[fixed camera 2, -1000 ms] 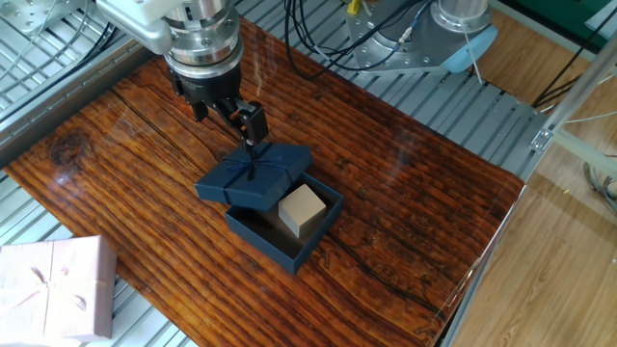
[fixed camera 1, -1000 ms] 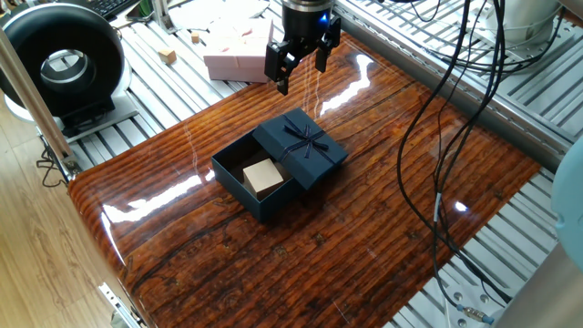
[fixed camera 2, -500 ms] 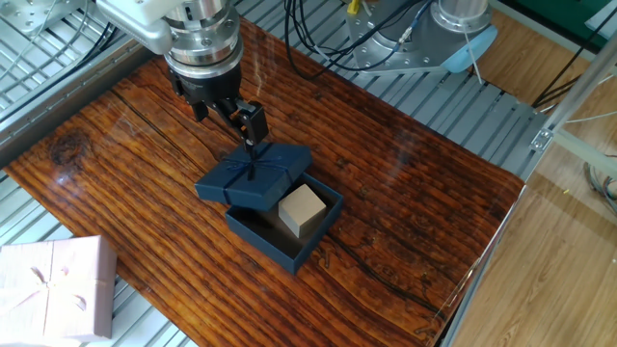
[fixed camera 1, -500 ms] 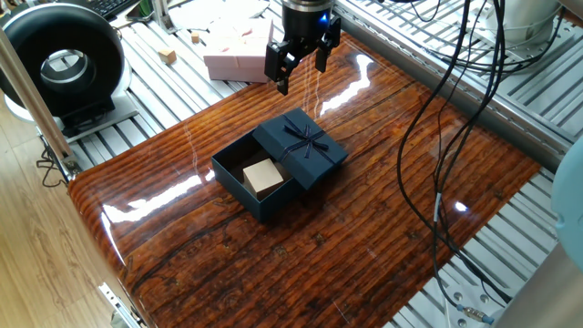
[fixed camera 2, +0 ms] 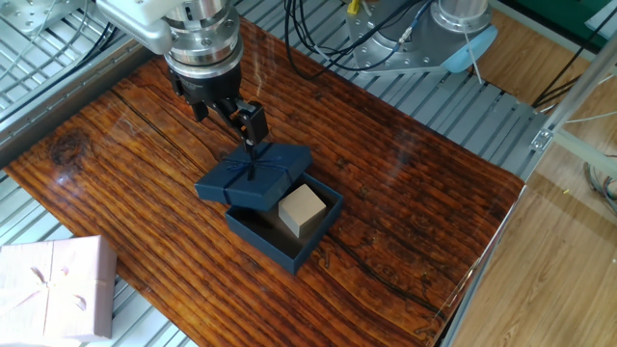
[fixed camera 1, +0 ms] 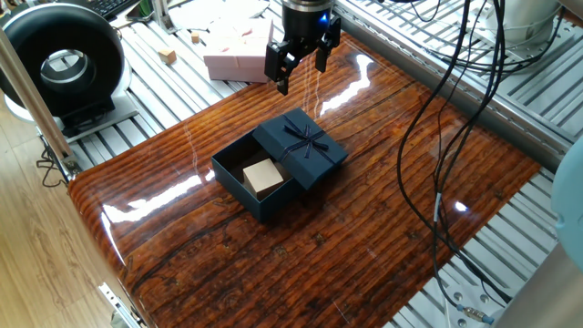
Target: Cover the box
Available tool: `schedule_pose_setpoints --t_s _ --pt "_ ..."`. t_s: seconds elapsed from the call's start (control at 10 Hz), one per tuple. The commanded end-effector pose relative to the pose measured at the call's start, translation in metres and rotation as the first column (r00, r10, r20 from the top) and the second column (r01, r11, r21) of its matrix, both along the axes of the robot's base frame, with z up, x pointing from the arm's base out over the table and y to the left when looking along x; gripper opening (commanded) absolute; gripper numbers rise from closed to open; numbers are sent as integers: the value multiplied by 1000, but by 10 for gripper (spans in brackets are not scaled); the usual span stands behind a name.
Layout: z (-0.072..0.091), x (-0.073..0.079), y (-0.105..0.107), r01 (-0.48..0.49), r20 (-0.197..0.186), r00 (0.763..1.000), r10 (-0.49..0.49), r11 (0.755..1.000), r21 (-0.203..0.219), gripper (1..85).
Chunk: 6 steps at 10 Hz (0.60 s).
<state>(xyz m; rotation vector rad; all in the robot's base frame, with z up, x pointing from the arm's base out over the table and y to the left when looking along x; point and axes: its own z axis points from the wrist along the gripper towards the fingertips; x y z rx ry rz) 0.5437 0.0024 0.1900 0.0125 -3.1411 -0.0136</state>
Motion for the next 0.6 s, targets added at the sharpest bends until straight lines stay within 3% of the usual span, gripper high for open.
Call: schedule_pose_setpoints --t_s 0.0,0.3,0.5 --pt "16 89 -13 15 343 939 5 998 -56 10" --pt "14 92 -14 21 365 931 12 996 -85 10" --pt "15 86 -12 23 345 939 5 997 -74 10"
